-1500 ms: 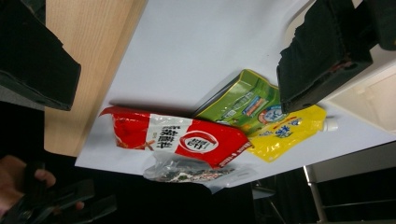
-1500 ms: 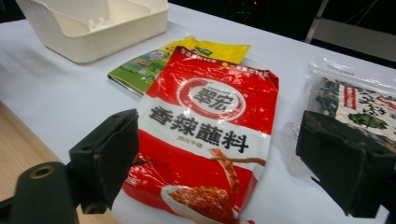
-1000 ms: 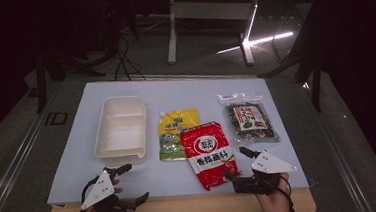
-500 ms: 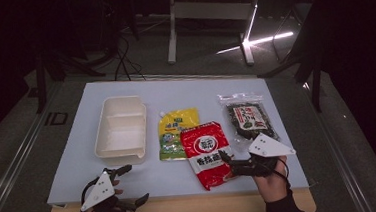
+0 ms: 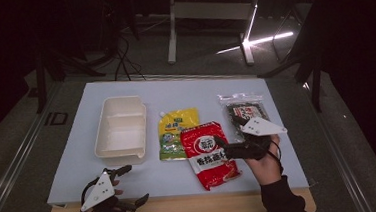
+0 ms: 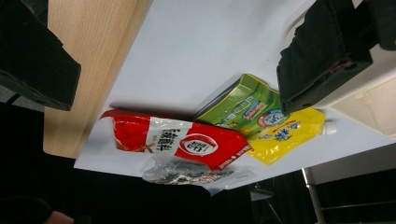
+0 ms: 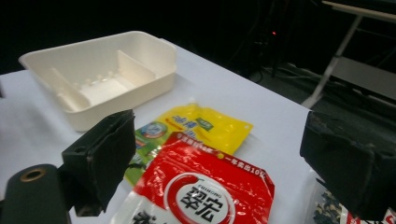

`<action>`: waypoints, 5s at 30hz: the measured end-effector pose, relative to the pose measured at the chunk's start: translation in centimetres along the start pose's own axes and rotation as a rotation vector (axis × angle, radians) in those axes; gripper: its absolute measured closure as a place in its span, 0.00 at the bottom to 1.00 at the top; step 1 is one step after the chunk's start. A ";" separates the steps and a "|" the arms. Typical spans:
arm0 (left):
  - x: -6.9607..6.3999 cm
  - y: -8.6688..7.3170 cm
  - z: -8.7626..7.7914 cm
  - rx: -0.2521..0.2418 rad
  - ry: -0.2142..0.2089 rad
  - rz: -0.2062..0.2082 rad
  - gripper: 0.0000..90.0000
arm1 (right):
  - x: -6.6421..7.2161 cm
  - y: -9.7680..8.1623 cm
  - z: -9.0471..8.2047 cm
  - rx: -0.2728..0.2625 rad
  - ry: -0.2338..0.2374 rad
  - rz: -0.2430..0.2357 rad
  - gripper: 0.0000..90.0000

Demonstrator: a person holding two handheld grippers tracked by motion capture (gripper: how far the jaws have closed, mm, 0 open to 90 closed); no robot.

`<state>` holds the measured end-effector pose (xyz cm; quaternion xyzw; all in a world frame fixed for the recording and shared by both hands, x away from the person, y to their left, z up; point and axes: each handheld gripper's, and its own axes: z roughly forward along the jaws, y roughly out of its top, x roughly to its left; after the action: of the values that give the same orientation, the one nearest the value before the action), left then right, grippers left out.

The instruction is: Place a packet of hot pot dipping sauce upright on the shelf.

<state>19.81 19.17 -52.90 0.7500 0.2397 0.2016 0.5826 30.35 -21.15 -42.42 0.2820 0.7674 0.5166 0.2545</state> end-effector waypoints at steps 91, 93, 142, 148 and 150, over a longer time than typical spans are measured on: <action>-0.1 -0.5 0.1 0.028 -0.002 0.004 0.01 | -8.8 -2.7 11.4 0.576 0.189 0.082 0.99; -0.2 -0.4 0.1 0.024 -0.004 -0.002 0.01 | -8.7 -2.4 10.8 0.562 0.187 0.077 0.99; 0.8 8.5 11.9 0.209 -0.150 -0.066 0.22 | -3.5 4.0 -1.4 0.305 0.228 -0.090 0.99; 1.1 9.0 14.6 0.221 -0.213 -0.076 0.40 | -3.3 4.3 -1.7 0.299 0.231 -0.095 0.99; 0.8 9.0 14.9 0.193 -0.223 -0.048 0.47 | -3.3 4.4 -1.8 0.299 0.234 -0.099 0.99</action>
<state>30.22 6.19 -47.68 0.8144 0.2098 0.0792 0.5352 32.17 -23.24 -37.35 0.2167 0.8728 0.4129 0.1440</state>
